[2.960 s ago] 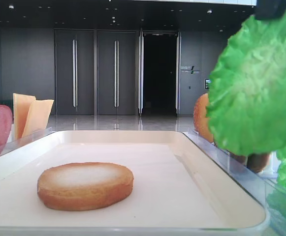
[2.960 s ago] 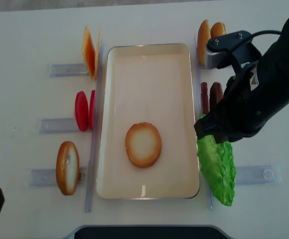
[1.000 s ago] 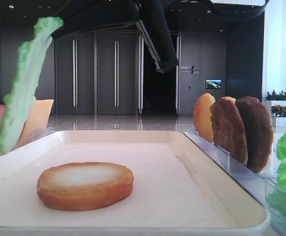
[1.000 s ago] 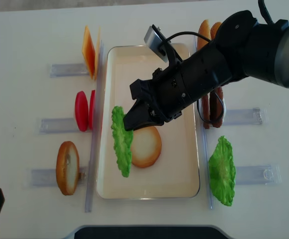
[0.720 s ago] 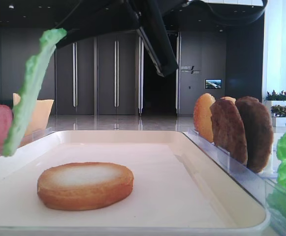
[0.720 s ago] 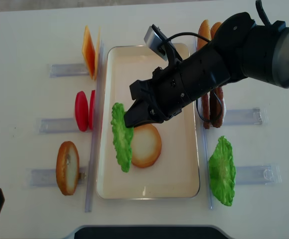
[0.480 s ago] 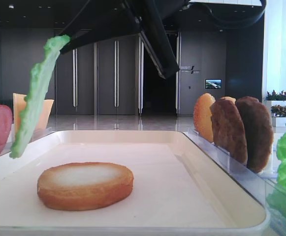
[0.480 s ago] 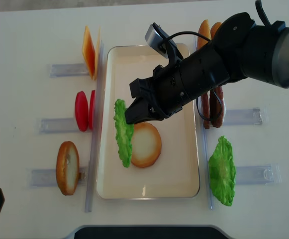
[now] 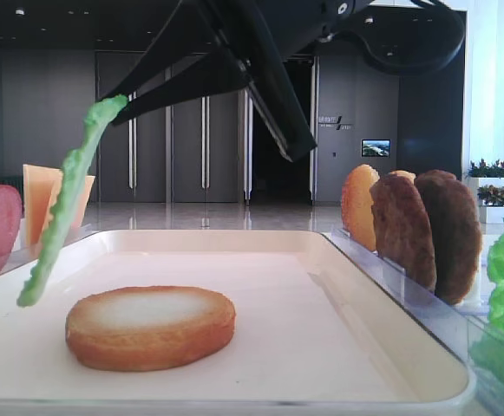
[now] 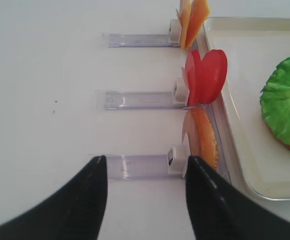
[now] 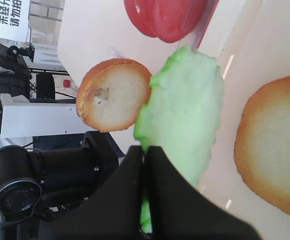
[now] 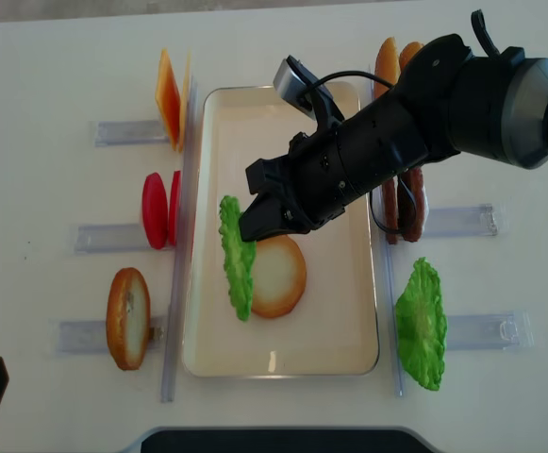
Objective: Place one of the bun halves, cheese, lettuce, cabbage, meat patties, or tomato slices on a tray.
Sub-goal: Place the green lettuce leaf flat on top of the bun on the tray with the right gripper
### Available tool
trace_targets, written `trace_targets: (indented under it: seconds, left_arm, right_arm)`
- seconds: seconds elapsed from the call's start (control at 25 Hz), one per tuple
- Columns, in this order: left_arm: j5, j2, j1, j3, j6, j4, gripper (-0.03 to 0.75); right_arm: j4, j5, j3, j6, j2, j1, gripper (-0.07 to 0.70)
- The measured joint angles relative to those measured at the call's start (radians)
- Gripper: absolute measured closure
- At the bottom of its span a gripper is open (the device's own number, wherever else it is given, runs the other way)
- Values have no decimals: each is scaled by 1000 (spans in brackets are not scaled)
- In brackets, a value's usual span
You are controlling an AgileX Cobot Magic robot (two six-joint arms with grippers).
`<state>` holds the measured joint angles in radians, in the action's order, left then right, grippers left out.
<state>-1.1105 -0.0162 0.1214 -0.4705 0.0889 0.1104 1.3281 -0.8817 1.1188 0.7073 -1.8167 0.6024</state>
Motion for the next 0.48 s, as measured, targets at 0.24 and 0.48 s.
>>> trace_targets:
  seconds: [0.24,0.48]
  left_arm:
    - [0,0,0,0,0,0,325]
    - [0,0,0,0,0,0,325]
  right_arm:
    - [-23,8,0,4,0,-15,605]
    - [-52,12,0,4,0,-17,605]
